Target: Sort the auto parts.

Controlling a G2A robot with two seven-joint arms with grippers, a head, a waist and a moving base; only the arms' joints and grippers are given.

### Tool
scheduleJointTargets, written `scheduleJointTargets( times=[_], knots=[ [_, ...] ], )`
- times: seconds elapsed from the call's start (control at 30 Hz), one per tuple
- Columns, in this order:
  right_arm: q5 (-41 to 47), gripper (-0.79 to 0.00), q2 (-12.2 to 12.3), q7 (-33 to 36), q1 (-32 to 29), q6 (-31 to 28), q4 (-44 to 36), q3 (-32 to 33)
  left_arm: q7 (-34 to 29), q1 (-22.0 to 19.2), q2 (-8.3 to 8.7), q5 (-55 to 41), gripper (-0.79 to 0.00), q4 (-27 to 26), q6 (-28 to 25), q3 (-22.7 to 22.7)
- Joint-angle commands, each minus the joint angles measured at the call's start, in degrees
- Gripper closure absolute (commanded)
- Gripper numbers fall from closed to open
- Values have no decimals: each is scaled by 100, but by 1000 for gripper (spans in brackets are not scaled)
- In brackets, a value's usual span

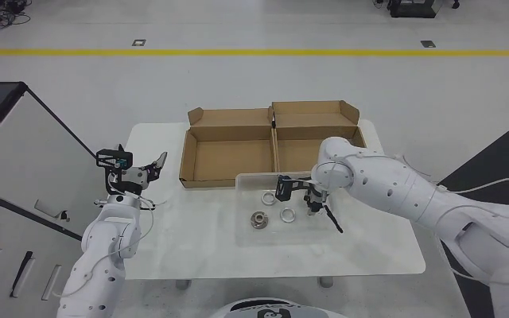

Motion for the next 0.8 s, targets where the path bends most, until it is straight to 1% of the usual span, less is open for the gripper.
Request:
scheduleJointTargets(
  times=[0.0,0.6,0.77],
  knots=[
    [-8,-286,-17,-12,-13,-12,34,0,0,0,0,0,-785,0,0,0],
    [-114,-243,-210,-70,-86,-70,350,0,0,0,0,0,-785,0,0,0],
    [-121,-209,-251,-51,-92,-52,412,0,0,0,0,0,-785,0,0,0]
  ],
)
